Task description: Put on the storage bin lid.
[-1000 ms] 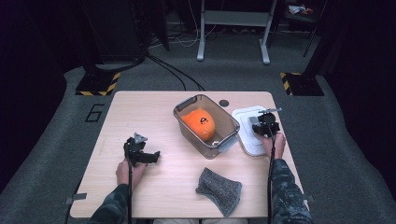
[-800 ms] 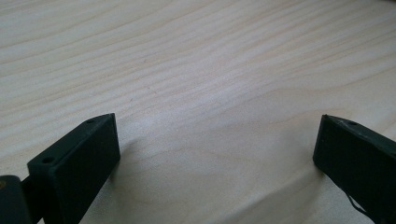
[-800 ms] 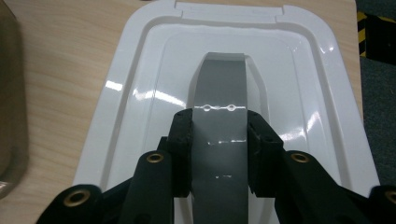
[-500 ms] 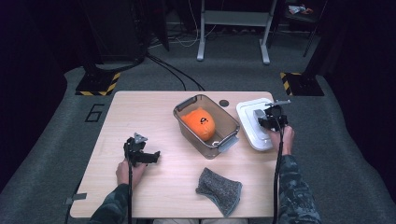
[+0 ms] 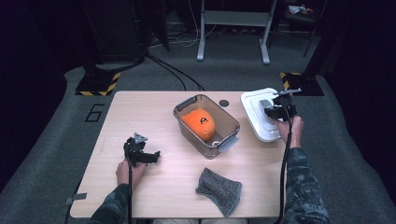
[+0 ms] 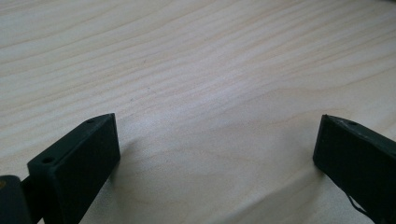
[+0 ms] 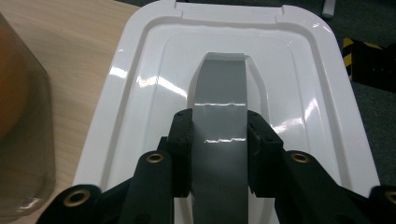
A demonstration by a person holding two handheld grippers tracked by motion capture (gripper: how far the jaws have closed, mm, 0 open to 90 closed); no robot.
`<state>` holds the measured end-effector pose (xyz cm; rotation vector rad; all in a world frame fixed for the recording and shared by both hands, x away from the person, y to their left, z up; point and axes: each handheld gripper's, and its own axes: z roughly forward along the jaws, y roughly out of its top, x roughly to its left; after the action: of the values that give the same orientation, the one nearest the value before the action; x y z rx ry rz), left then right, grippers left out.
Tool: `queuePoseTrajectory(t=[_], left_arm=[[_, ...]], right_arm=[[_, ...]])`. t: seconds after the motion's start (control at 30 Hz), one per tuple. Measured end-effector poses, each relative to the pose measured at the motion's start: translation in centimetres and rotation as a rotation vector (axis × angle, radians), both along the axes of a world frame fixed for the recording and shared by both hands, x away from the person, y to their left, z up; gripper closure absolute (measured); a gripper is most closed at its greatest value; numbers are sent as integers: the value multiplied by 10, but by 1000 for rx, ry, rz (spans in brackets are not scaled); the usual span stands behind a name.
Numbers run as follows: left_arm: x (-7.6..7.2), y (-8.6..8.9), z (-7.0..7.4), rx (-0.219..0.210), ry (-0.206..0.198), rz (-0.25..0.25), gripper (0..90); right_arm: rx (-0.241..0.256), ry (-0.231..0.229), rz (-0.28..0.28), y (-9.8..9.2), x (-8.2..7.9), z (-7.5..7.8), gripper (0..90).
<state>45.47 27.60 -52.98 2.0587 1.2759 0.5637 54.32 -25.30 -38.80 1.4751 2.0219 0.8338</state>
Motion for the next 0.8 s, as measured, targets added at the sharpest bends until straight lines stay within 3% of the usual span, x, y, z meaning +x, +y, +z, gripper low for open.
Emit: queuePoseTrajectory(t=[0.2,0.5,0.8], left_arm=[[0,0,0,0,0,0,3],[0,0,0,2,6,-2,3],[0,0,0,-1,0,1,3]], right_arm=[[41,6,24,-1,2,13,668],[39,-7,66,12,-3,38,668],[34,-12,121,32,-9,51,668]])
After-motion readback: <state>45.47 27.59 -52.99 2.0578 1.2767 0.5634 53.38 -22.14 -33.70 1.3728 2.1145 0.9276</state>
